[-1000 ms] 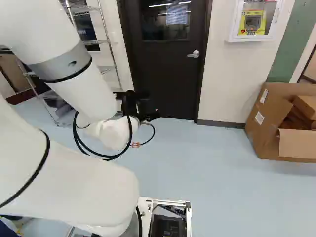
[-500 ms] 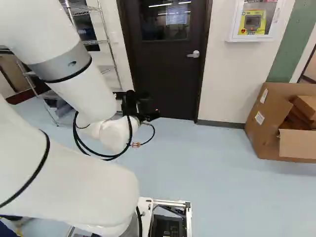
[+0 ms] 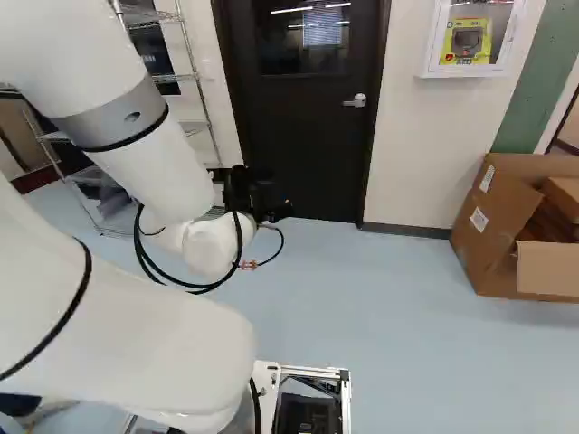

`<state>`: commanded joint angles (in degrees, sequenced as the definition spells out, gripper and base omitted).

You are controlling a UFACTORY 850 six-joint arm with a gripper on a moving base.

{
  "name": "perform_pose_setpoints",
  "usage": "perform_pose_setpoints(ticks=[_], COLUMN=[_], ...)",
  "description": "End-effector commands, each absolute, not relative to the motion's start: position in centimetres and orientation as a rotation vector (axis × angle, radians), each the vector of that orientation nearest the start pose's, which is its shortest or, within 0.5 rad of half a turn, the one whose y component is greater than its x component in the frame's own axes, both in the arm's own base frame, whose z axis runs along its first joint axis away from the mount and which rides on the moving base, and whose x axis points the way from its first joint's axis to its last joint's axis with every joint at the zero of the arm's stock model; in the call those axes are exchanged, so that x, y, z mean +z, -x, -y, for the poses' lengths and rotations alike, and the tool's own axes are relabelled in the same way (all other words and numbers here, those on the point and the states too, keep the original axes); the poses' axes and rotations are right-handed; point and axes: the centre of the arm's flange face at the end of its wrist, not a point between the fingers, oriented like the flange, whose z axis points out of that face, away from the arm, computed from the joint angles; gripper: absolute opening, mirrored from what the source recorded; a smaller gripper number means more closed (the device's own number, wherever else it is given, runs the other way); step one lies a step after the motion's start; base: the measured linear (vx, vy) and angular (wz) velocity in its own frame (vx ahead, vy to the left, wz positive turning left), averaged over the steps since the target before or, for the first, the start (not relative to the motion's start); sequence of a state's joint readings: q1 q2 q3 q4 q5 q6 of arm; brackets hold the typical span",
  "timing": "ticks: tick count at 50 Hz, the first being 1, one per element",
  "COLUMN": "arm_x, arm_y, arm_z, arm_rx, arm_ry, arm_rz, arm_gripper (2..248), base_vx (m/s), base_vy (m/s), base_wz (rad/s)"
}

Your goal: Open the door and move inside

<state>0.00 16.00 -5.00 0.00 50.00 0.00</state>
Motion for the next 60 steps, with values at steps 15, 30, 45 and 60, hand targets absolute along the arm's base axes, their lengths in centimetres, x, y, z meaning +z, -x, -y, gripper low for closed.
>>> perform_pose_setpoints(ticks=[15, 30, 45, 60], arm_x=[36.56, 36.56, 36.56, 36.56], arm_y=[-27.03, -27.03, -27.03, -27.03], arm_z=[0.0, 0.0, 0.0, 0.0], arm_rx=[-1.824, -1.824, -1.824, -1.824], arm_ry=[2.558, 2.558, 2.558, 2.558], arm_rz=[0.0, 0.0, 0.0, 0.0], arm_gripper=[247, 247, 247, 247], base_vx=[0.141, 0.176, 0.182, 0.18], base_vy=[0.047, 0.015, 0.014, 0.055], base_wz=[-0.044, -0.218, -0.242, -0.182])
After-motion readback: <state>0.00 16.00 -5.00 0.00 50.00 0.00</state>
